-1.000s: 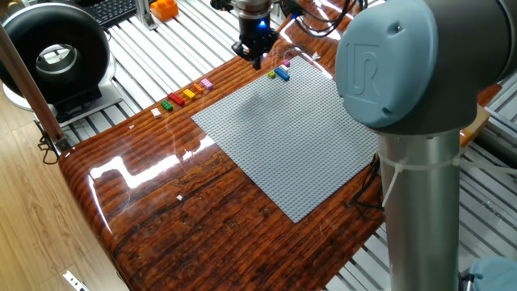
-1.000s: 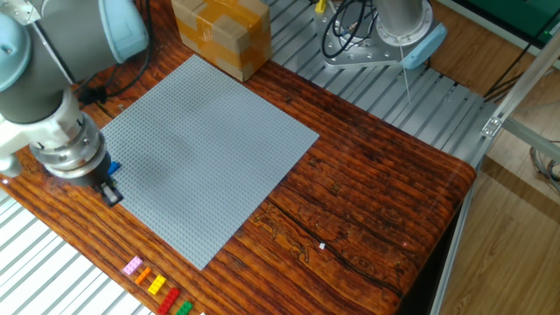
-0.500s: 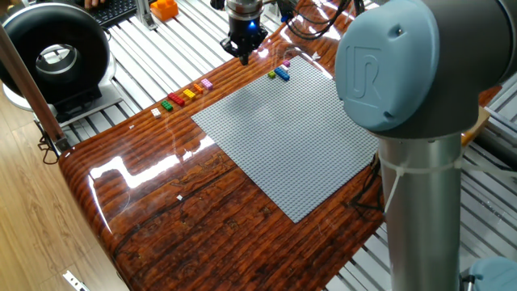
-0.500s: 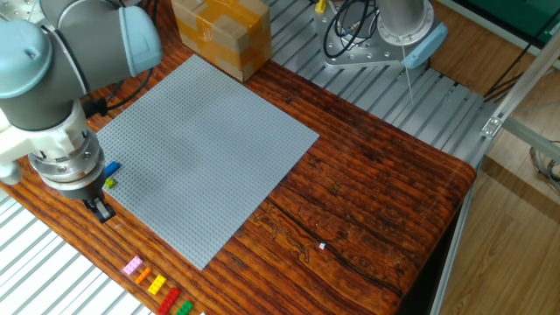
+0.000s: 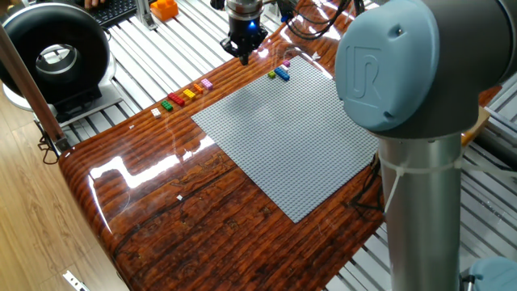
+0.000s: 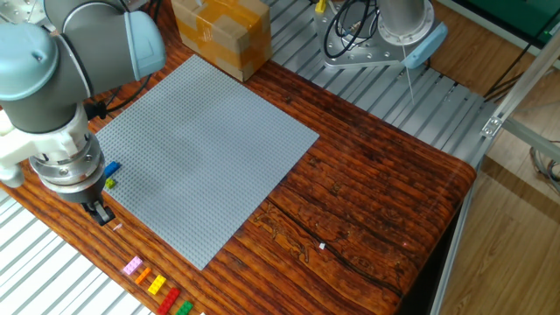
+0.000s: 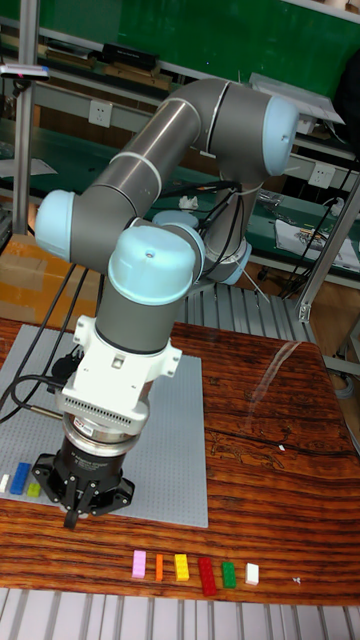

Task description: Build with small Lego blocks

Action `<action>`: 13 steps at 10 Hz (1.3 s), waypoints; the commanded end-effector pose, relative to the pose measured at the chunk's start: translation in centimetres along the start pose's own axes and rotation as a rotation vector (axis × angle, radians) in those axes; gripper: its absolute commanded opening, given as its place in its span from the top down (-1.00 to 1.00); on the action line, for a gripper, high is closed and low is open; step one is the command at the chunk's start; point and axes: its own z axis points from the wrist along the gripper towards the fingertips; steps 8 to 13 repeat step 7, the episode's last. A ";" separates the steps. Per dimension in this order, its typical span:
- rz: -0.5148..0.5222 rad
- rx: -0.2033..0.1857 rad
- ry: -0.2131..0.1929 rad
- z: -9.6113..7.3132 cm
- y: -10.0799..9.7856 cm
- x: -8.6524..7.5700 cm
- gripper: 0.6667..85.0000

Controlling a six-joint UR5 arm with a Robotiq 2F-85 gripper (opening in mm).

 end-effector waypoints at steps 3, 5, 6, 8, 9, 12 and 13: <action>0.009 -0.029 -0.025 0.5 0.2 -0.5 0.99; 0.008 -0.034 -0.024 0.5 0.3 -0.5 0.99; 0.008 -0.034 -0.024 0.5 0.4 -0.5 0.99; 0.006 -0.032 -0.024 0.5 0.3 -0.5 0.99; 0.006 -0.032 -0.024 0.5 0.3 -0.5 0.99; 0.006 -0.032 -0.024 0.5 0.3 -0.5 0.99; 0.006 -0.032 -0.024 0.5 0.3 -0.5 0.99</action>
